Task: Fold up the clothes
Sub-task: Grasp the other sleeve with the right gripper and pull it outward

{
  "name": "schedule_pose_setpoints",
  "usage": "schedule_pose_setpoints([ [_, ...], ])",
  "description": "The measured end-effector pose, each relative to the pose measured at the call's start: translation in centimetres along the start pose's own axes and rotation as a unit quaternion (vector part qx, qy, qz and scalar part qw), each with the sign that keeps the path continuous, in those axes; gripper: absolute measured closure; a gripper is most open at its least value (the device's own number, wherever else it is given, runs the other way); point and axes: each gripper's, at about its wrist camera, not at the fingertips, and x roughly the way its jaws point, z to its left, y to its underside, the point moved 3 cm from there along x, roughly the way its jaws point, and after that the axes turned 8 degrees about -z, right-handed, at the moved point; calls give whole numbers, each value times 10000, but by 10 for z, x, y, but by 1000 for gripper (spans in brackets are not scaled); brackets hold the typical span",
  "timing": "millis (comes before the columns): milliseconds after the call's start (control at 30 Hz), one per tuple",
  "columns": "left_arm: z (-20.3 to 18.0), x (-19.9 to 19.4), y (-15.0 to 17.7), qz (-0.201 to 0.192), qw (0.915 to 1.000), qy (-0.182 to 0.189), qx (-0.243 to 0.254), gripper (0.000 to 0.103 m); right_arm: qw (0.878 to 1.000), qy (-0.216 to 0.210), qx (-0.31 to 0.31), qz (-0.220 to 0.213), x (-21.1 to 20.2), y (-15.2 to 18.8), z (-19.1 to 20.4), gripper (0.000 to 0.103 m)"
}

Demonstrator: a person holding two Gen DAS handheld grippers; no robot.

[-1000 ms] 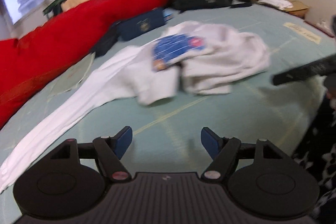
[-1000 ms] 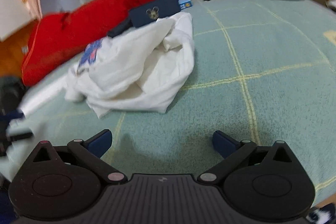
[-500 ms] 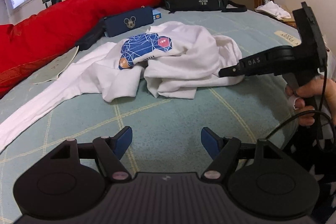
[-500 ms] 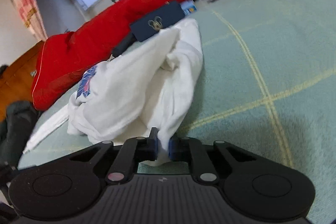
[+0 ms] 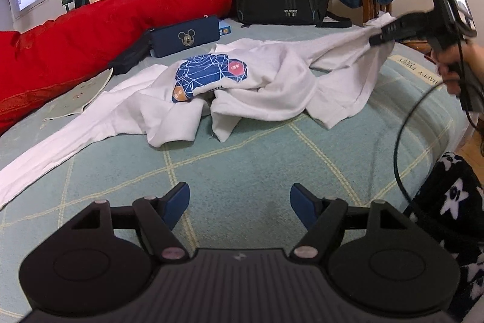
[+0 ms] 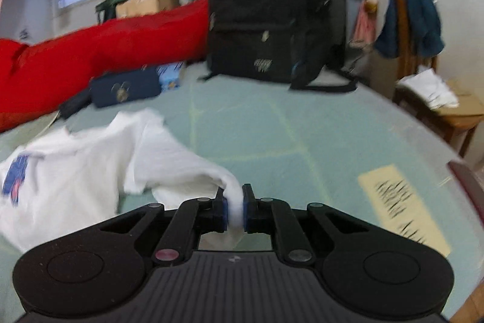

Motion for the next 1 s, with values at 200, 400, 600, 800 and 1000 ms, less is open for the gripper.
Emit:
schedule_pose_setpoints([
  [200,4,-4,3,-67,10000,6,-59,28,9970,-750,-120,-161,-8,-14,51,91],
  [400,17,-11,7,-84,9997,-153,-176,27,9816,-1870,-389,92,-4,-5,132,88],
  [600,29,-16,11,-87,9991,-270,-321,27,9809,-1891,-368,267,-18,15,117,64],
  [800,21,-14,10,-100,9995,-122,-278,25,9836,-1737,-295,394,-36,36,87,45],
  [1000,1,-10,7,-72,9998,74,-156,25,9854,-1585,-122,610,-33,60,61,45],
])
